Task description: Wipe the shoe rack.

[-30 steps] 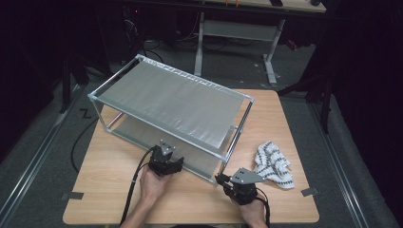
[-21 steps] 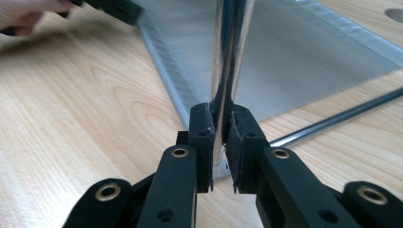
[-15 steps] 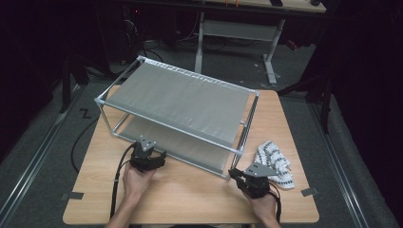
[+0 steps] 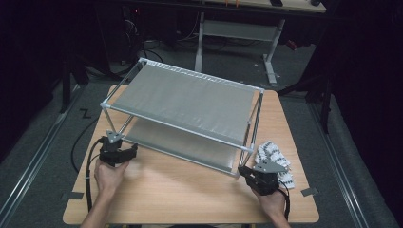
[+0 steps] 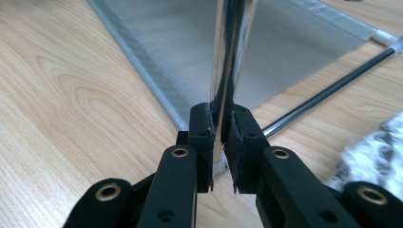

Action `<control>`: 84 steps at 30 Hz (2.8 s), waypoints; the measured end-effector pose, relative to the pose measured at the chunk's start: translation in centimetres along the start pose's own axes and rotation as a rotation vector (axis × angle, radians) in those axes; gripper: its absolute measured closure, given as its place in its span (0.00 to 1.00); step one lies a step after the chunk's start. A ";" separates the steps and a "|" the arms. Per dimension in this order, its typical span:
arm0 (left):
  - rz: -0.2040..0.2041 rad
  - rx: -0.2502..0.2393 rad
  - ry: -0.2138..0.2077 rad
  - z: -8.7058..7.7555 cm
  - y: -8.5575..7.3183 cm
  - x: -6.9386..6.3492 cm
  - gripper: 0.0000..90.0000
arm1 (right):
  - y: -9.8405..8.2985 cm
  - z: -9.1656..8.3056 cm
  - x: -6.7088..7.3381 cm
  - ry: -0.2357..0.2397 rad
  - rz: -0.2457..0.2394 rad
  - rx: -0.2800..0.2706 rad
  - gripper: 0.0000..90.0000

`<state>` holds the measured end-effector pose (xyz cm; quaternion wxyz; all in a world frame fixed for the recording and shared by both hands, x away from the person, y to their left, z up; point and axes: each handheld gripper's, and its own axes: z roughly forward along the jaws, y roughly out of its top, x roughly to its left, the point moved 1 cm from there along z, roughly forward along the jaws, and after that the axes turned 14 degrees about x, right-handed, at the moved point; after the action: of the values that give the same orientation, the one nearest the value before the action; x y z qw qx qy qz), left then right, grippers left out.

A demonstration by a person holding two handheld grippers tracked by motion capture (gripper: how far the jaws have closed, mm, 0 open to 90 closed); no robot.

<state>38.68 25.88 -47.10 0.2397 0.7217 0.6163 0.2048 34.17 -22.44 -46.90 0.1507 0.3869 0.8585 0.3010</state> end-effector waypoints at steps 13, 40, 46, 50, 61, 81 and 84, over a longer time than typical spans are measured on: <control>-0.091 -0.036 0.027 -0.5 2.9 3.8 0.38 | -0.2 -0.3 -1.2 0.000 0.014 0.014 0.90; -0.051 -0.074 -0.015 -0.1 2.0 5.2 0.89 | 2.0 1.7 -4.2 -0.041 0.188 -0.005 0.89; -0.025 -0.101 -0.016 0.0 2.1 4.2 0.90 | 3.8 2.5 -5.9 -0.120 0.232 0.016 0.89; -0.022 -0.103 -0.026 0.3 2.4 3.4 0.90 | 4.6 3.0 -7.3 -0.158 0.248 0.036 0.90; -0.005 -0.091 -0.054 0.7 2.7 1.7 0.90 | 5.8 4.1 -10.2 -0.222 0.302 0.050 0.90; -0.018 -0.111 -0.099 -0.1 2.2 1.6 0.66 | 4.9 2.9 -10.8 -0.205 0.305 0.036 0.65; -0.050 -0.117 -0.102 -0.4 1.6 1.9 0.54 | 4.5 2.0 -10.1 -0.221 0.281 0.016 0.62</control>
<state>40.00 27.64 -45.81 0.3175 0.7003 0.6081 0.1973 44.34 -26.94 -45.31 0.1975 0.5350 0.7766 0.2677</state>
